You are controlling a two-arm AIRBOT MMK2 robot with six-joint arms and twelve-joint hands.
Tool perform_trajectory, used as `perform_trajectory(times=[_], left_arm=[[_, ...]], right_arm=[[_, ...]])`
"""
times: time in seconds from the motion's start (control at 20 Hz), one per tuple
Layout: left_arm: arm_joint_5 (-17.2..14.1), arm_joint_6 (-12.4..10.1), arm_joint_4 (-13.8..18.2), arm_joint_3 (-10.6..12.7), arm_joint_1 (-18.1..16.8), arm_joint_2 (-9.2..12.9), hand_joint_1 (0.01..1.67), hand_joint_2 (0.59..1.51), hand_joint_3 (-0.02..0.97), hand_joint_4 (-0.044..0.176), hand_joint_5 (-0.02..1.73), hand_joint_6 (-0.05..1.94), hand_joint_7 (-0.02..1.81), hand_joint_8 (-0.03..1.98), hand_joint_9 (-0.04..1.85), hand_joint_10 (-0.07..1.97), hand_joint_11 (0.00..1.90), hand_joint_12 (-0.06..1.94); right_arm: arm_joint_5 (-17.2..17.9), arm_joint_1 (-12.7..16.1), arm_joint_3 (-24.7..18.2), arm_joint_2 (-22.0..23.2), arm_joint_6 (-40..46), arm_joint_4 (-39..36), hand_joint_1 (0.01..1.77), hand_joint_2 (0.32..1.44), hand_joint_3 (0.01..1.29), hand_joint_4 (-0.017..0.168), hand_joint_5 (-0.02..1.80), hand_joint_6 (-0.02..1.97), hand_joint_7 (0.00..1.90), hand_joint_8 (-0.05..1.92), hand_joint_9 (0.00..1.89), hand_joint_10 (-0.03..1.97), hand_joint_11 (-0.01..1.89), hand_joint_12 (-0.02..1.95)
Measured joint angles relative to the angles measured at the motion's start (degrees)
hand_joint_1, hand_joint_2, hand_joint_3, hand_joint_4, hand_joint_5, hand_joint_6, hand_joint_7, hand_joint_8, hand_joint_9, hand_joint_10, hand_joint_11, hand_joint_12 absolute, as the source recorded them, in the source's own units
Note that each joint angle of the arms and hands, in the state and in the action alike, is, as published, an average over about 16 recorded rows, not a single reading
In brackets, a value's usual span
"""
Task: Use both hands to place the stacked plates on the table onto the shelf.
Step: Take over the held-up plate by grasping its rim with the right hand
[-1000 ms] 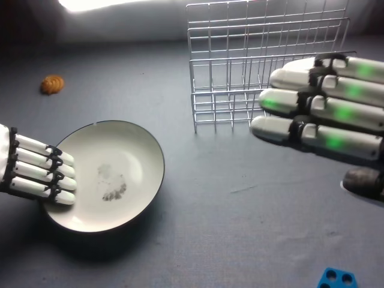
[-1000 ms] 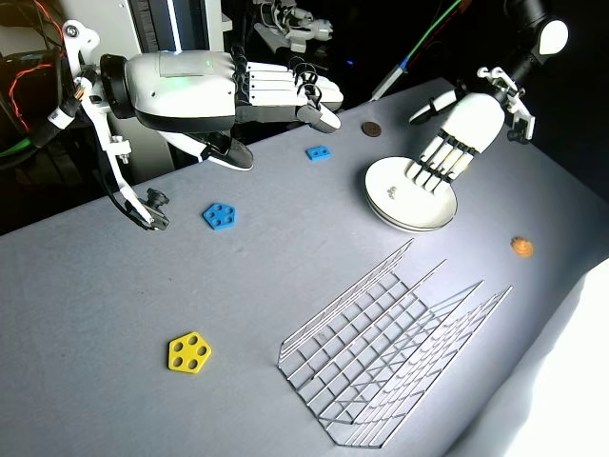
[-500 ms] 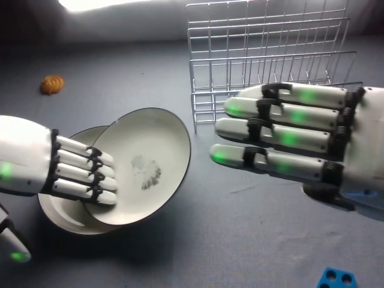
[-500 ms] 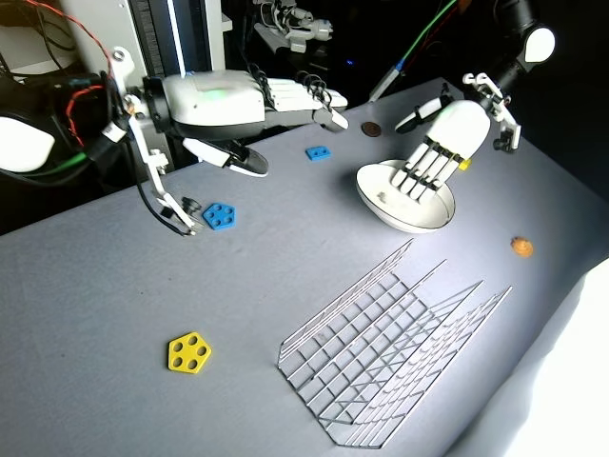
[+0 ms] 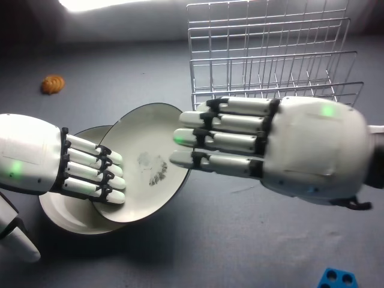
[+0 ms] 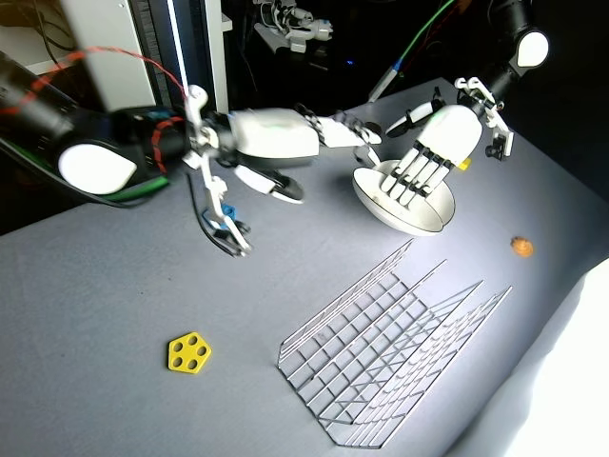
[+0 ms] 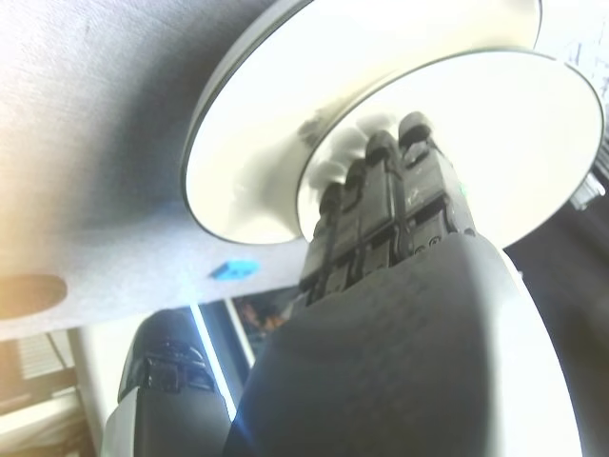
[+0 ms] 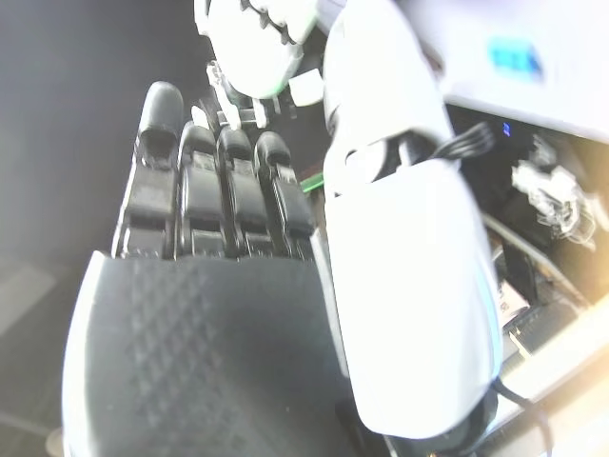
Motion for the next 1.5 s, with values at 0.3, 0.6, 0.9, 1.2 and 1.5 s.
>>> perform_trajectory(times=[0.3,0.6,0.9,1.2,1.5], left_arm=[[0.1,-0.4,-0.1,0.0,0.0,-0.1,0.02,1.084,0.020,-0.001,0.04,-0.01,0.03,0.00,0.05,0.01,0.02,0.03],[0.2,-0.4,-0.2,0.0,0.0,-0.3,0.02,1.085,0.020,-0.001,0.04,-0.02,0.03,0.00,0.05,0.01,0.02,0.02],[0.1,-0.5,-0.4,0.0,0.0,-0.3,0.02,1.087,0.020,-0.001,0.05,-0.02,0.03,0.00,0.06,0.01,0.02,0.02],[0.0,-0.5,-0.5,0.0,0.0,-0.4,0.02,1.088,0.020,-0.001,0.05,-0.02,0.04,0.00,0.06,0.01,0.02,0.02],[-0.1,-0.6,-0.5,0.1,-0.2,-0.5,0.02,1.087,0.020,-0.002,0.06,-0.02,0.04,-0.01,0.06,0.01,0.02,0.03]], right_arm=[[-5.4,3.3,6.7,-8.2,0.0,2.2,1.37,1.05,0.01,0.001,0.09,0.02,0.03,0.01,0.03,0.01,0.02,0.57],[-8.2,5.1,12.2,-14.9,0.0,3.9,1.34,1.05,0.01,0.001,0.10,0.02,0.05,0.01,0.03,0.01,0.02,0.52],[-9.8,5.7,16.2,-20.2,-0.4,4.0,1.30,1.06,0.01,0.001,0.20,0.03,0.15,0.02,0.13,0.05,0.01,0.70],[-10.3,6.0,18.8,-23.5,-1.1,4.0,1.26,1.08,0.01,0.000,0.43,0.10,0.42,0.05,0.38,0.17,0.09,1.08],[-9.8,6.3,20.1,-24.8,-1.7,2.7,1.22,1.07,0.01,-0.002,0.64,0.37,0.70,0.22,0.66,0.38,0.30,1.34]])
